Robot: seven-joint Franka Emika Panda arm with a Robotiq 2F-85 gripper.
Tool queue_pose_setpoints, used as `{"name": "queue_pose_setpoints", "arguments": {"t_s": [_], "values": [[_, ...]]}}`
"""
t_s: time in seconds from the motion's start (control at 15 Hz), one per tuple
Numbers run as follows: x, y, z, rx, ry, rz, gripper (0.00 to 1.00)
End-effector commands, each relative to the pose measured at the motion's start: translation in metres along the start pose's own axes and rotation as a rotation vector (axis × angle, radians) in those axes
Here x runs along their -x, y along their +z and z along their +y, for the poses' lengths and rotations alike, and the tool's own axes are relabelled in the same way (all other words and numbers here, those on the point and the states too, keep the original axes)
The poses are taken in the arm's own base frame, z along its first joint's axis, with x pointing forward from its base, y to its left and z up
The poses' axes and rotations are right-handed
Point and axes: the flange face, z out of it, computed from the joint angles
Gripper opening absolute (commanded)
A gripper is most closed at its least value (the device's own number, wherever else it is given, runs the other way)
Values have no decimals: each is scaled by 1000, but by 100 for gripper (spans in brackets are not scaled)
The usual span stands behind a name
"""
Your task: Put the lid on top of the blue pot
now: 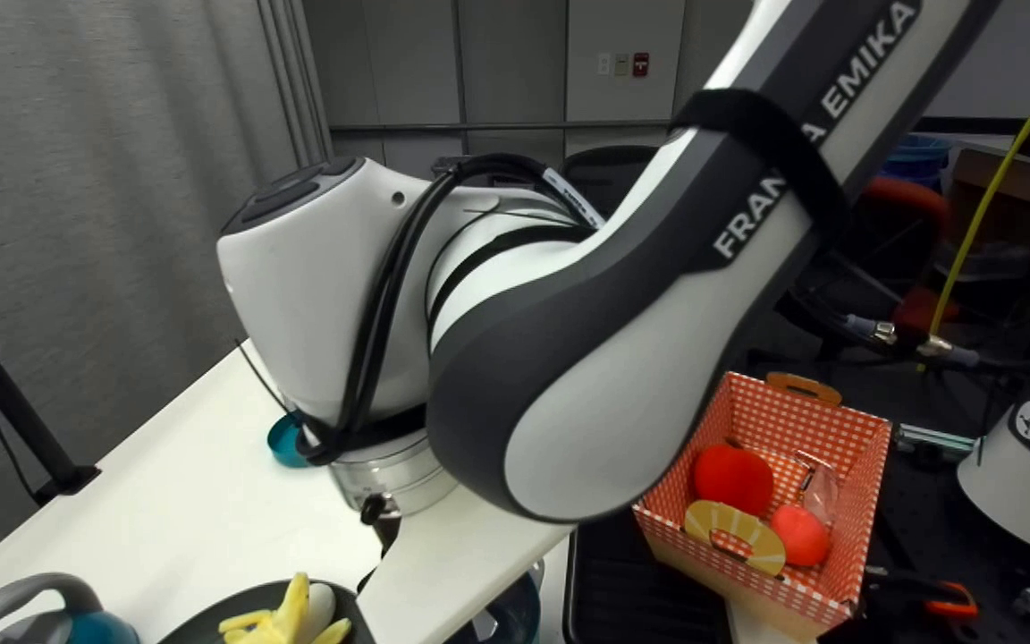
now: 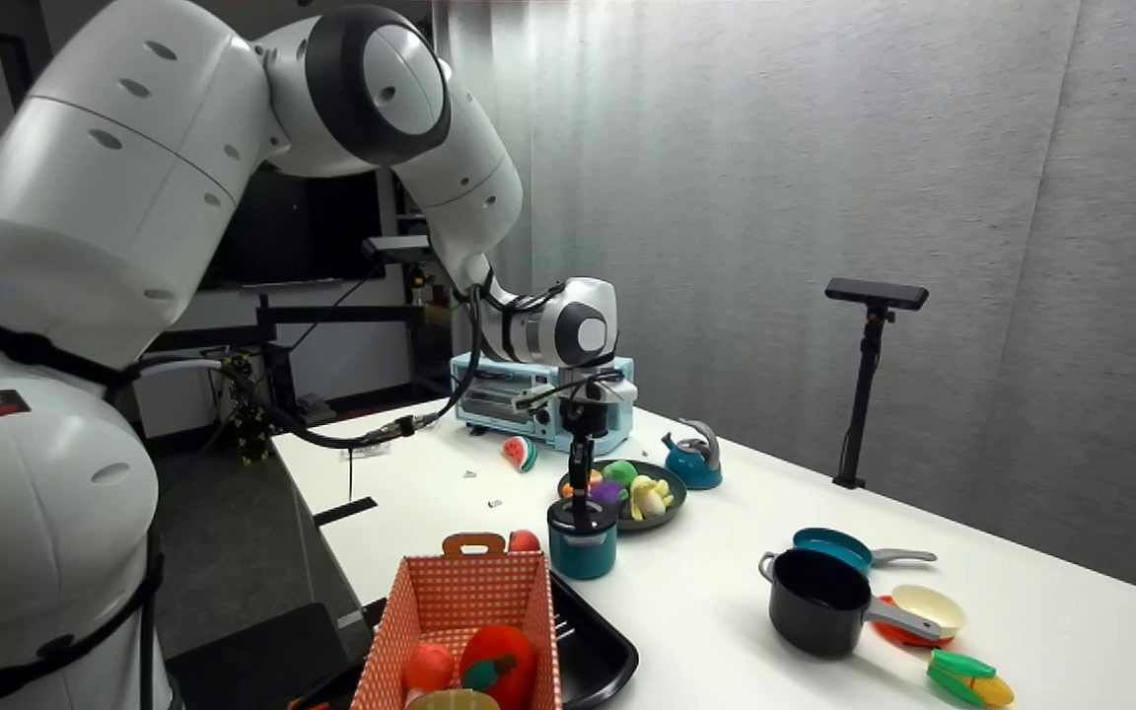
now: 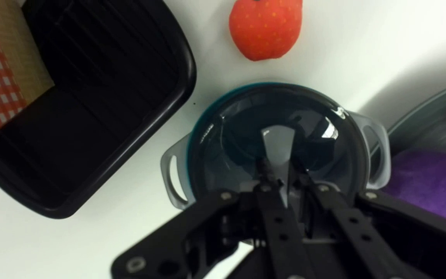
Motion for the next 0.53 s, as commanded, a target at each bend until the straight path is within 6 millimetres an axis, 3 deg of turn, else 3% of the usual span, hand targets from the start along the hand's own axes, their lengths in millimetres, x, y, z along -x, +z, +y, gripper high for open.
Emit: {"name": "queue_pose_setpoints", "arguments": {"t_s": [0.0,0.47], "values": [[12,-3,10,-13,18,14,4],[13,3,17,-42,12,12,4]]}}
